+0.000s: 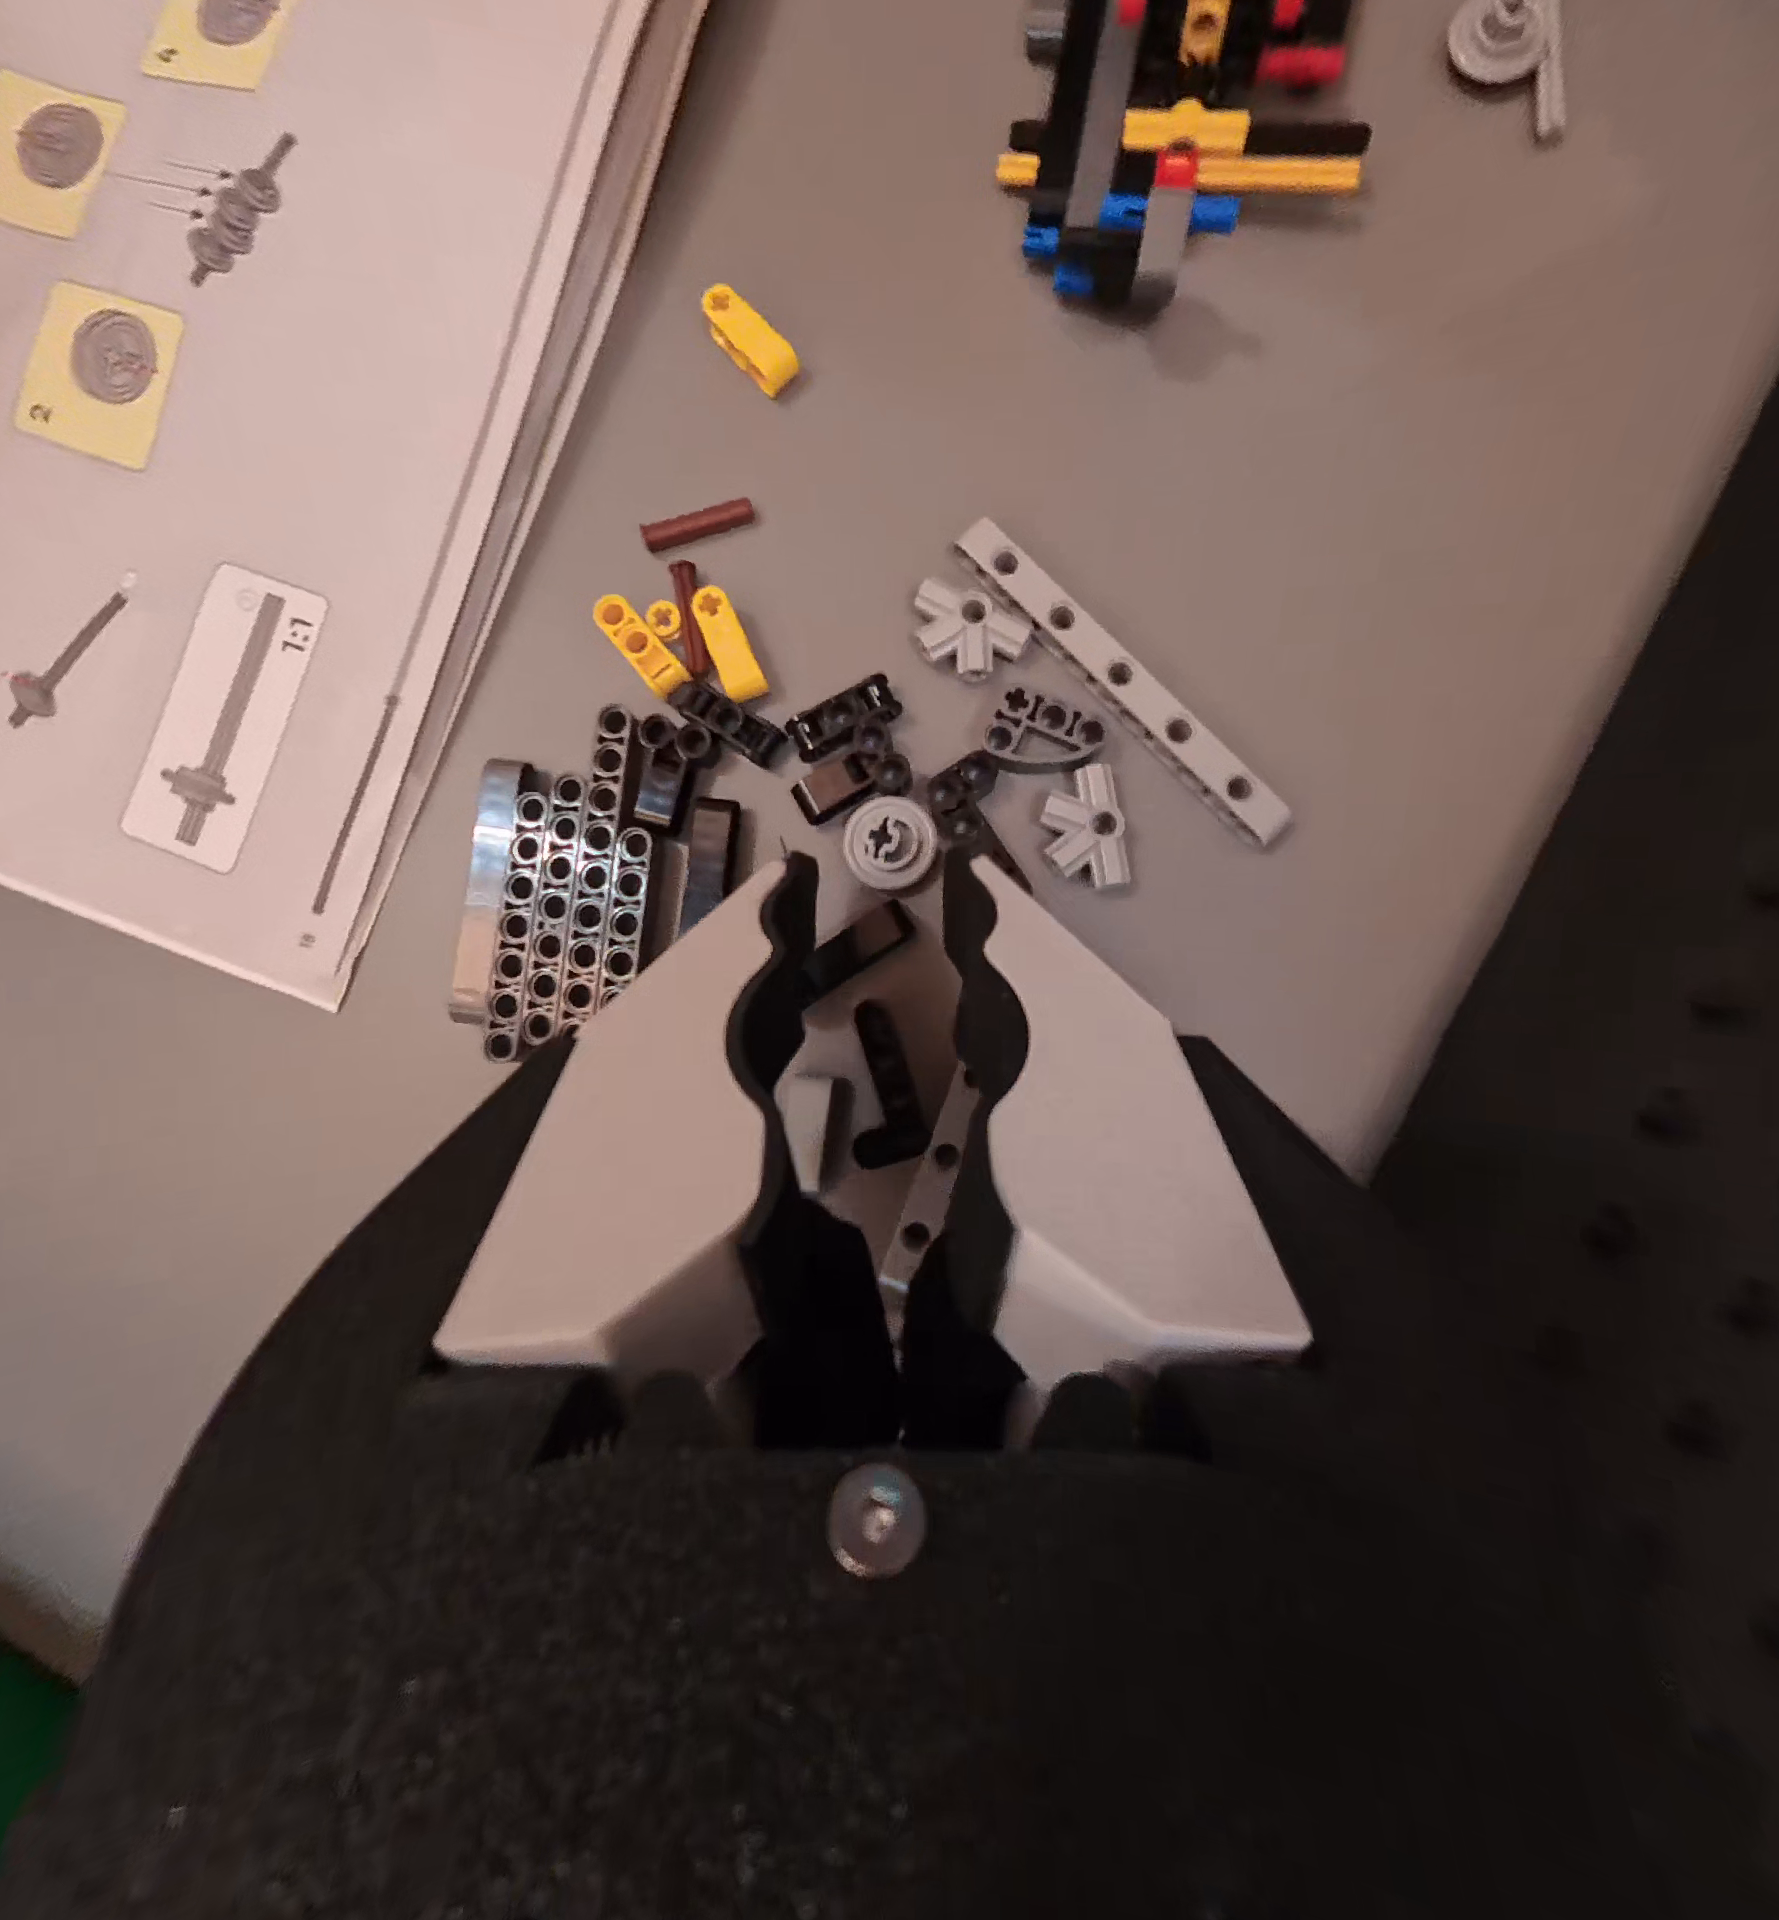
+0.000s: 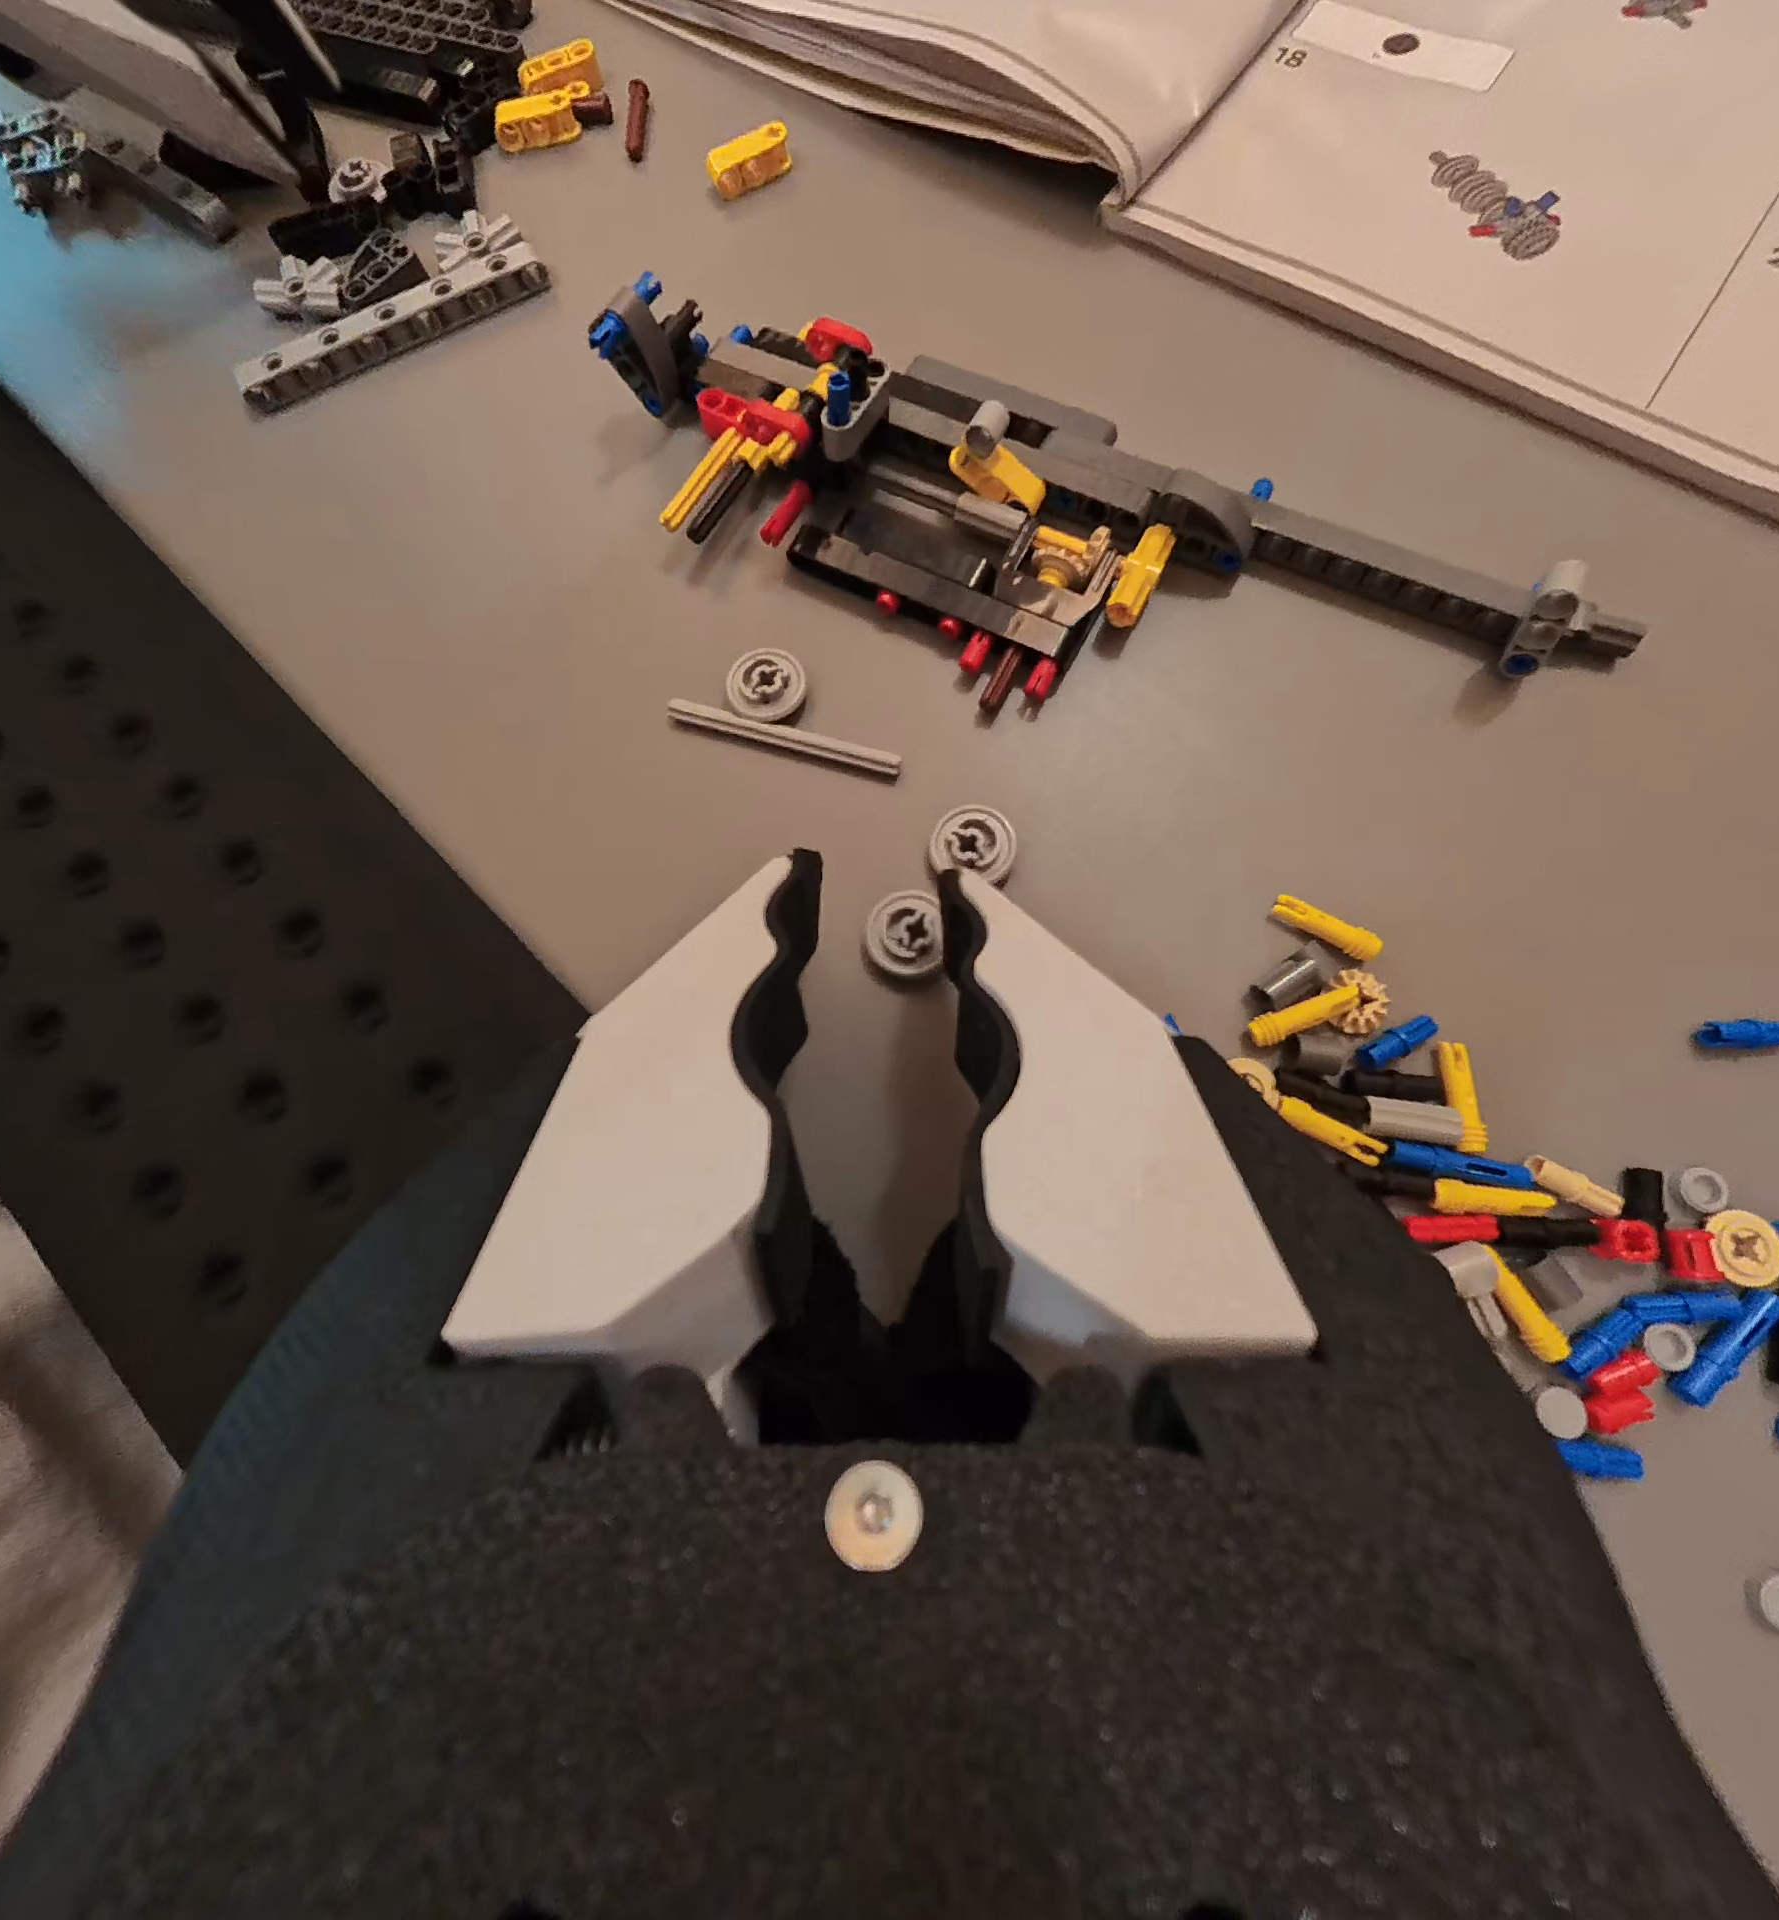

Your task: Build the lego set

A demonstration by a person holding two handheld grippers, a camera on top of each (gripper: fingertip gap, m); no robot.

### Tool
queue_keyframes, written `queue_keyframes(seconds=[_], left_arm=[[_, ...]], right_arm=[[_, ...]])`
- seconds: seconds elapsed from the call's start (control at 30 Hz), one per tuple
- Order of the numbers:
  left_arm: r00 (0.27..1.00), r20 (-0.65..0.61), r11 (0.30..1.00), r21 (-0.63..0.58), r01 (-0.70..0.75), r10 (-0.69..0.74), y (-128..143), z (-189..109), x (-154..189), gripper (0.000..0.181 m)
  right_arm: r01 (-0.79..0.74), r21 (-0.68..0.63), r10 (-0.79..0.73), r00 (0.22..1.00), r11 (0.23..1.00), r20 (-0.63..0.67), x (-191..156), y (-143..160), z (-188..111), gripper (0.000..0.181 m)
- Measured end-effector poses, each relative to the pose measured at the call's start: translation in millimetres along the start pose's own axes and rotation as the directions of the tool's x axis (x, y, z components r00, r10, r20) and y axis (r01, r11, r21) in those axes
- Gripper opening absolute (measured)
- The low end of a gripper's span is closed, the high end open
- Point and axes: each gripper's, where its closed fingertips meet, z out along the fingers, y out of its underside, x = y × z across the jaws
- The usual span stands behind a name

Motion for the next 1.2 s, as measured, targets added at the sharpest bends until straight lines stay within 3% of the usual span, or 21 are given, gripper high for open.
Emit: queue_keyframes(seconds=[0.3, 0.4, 0.53, 0.6, 0.67, 0.77, 0.87, 0.93, 1.1, 1.2], left_arm=[[0.993, -0.083, 0.996, -0.025, -0.089, 0.087, 2.4, 13.3, 1.8, 0.017], [0.991, -0.085, 0.993, -0.034, -0.11, 0.107, 0.0, 14.3, 3.2, 0.017], [0.982, 0.029, 0.979, 0.074, -0.191, 0.189, -32.6, -2.6, 3.4, 0.017], [0.959, 0.088, 0.939, 0.196, -0.282, 0.269, -67.5, -17.4, 19.4, 0.017], [0.918, 0.162, 0.878, 0.272, -0.394, 0.362, -97.5, -25.2, 38.5, 0.017], [0.87, 0.211, 0.818, 0.299, -0.491, 0.445, -121.5, -22.7, 59.6, 0.018], [0.872, 0.194, 0.815, 0.311, -0.489, 0.45, -129.2, -15.3, 66.0, 0.017], [0.87, 0.171, 0.802, 0.337, -0.493, 0.462, -132.6, -12.9, 72.9, 0.017], [0.861, 0.161, 0.775, 0.378, -0.506, 0.483, -143.9, -4.7, 89.2, 0.017], [0.875, 0.125, 0.786, 0.395, -0.476, 0.467, -146.1, 5.1, 98.6, 0.016]], right_arm=[[-0.029, -0.024, 0.029, 1.0, 0.999, -0.005, 3.0, 2.4, 2.8, 0.022], [-0.054, 0.035, 0.053, 0.998, 0.998, 0.017, -0.2, -10.4, 2.2, 0.02], [-0.255, 0.233, 0.174, 0.932, 0.938, 0.317, -39.8, -79.8, 3.4, 0.017], [-0.408, 0.244, 0.229, 0.814, 0.88, 0.534, -65.4, -117.4, 5.6, 0.02], [-0.504, 0.153, 0.284, 0.683, 0.85, 0.673, -84.2, -137.6, 15.7, 0.026], [-0.463, 0.032, 0.299, 0.623, 0.886, 0.723, -103.9, -134.4, 32.3, 0.025], [-0.521, 0.01, 0.328, 0.552, 0.853, 0.767, -104.4, -138.0, 27.8, 0.022], [-0.537, 0.027, 0.34, 0.571, 0.843, 0.747, -94.3, -133.6, 27.6, 0.005], [-0.56, 0.033, 0.36, 0.576, 0.828, 0.734, -84.0, -123.1, 20.3, 0.004], [-0.525, 0.046, 0.36, 0.641, 0.85, 0.678, -75.0, -109.7, 17.5, 0.0]])
